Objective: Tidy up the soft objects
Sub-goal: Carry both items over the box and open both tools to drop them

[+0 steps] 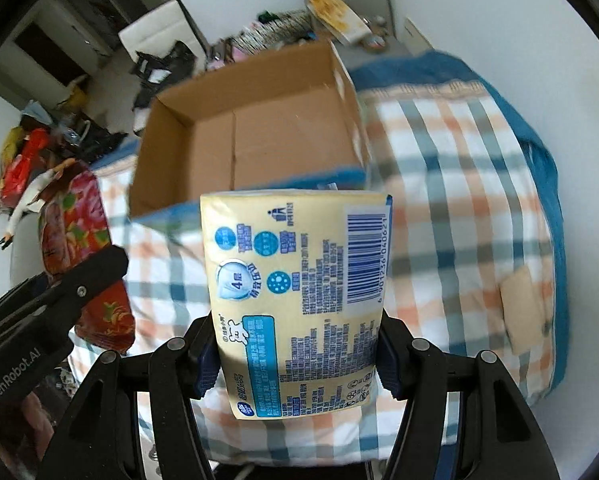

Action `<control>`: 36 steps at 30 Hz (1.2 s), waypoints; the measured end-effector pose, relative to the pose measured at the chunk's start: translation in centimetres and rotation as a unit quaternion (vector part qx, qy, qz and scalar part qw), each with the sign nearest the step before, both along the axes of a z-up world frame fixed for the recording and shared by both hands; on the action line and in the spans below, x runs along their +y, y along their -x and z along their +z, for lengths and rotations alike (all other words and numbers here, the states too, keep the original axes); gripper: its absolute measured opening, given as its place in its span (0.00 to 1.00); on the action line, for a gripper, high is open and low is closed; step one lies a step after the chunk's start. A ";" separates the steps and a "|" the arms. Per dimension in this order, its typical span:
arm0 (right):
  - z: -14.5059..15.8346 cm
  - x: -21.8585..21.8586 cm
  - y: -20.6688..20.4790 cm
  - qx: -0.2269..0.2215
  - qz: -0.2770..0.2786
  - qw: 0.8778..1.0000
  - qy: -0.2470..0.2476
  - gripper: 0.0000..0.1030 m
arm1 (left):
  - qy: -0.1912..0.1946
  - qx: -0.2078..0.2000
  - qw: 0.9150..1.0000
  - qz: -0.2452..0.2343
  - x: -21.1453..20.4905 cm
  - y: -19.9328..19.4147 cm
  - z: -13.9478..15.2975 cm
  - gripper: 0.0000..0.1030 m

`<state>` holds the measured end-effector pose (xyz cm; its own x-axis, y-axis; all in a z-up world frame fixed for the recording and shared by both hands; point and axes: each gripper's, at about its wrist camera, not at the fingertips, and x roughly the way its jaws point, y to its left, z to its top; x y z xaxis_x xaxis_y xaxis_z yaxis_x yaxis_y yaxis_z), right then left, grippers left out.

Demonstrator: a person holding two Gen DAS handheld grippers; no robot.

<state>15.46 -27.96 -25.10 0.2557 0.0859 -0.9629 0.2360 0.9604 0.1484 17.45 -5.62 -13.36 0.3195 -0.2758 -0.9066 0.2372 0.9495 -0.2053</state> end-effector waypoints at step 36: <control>-4.3 7.1 -28.7 0.077 0.075 0.993 0.044 0.64 | 0.035 0.197 0.980 0.011 -4.8 -29.2 -19.0 0.43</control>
<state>44.19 -20.89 -29.40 0.0953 0.0256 -0.9951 0.1026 0.9941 0.0354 46.62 -10.40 -32.41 -0.0448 -0.3380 -0.9401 0.1059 0.9341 -0.3409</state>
